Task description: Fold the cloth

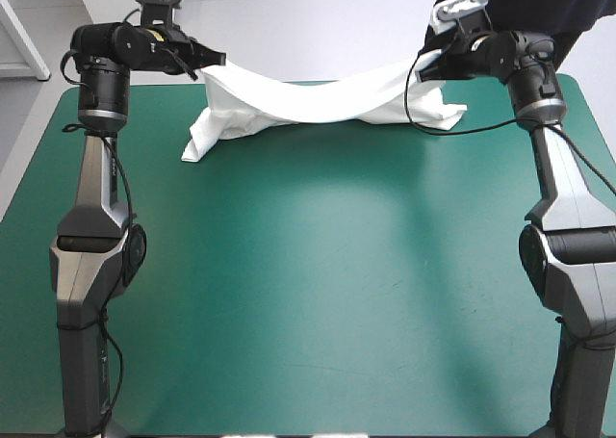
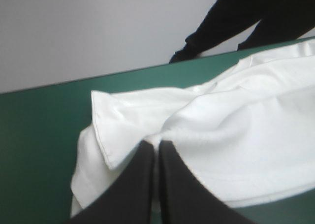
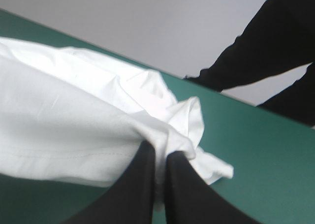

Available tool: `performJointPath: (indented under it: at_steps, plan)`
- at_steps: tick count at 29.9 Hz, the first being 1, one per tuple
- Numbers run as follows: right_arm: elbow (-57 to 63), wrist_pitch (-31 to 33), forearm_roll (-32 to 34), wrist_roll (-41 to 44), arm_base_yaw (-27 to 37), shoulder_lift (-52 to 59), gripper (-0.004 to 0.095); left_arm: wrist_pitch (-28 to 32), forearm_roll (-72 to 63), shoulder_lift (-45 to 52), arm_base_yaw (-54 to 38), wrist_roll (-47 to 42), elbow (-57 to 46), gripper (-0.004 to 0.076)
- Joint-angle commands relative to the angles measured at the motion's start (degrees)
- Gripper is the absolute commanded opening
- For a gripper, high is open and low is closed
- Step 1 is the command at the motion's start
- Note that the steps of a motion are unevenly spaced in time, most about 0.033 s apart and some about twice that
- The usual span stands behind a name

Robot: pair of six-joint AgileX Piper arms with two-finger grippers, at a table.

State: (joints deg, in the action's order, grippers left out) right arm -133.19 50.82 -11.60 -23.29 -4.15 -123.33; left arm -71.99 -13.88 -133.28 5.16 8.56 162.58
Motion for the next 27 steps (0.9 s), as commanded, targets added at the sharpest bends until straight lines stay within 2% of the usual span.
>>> performJointPath:
  at_steps: [1, 4, 8, 11, 19, 24, 27]
  plan:
    - [3.61, 0.89, -1.22, -0.64, 0.74, 5.35, -0.0017, -1.97, -4.73, 3.80, 0.31, -1.93, 0.55, -0.0022]
    - [10.42, 1.46, -1.22, -0.64, 1.10, 8.00, -0.0017, -1.97, -5.68, 4.28, 1.02, -2.06, -0.56, -0.0022]
    - [20.04, 1.86, -1.40, -0.64, 1.78, 12.59, -0.0017, -1.97, -5.23, 7.33, 2.26, -1.84, -7.57, -0.0022]
    - [25.51, 2.37, -1.96, -0.64, 2.02, 15.95, -0.0017, -1.97, -3.29, 11.83, 2.86, -0.54, -17.15, -0.0022]
    - [36.33, 4.93, -2.08, -0.64, 2.02, 23.73, -0.0017, -1.38, 1.32, 29.08, 3.30, 0.99, -51.42, -0.0022]
    - [43.52, 6.69, -1.00, -0.64, 2.02, 29.47, -0.0017, 4.57, -1.75, 38.96, 3.41, 2.95, -69.14, -0.0022]
    - [48.21, 7.16, -1.00, -0.64, 2.02, 32.93, -0.0017, 5.34, -2.39, 44.66, 3.41, 4.03, -78.53, -0.0022]
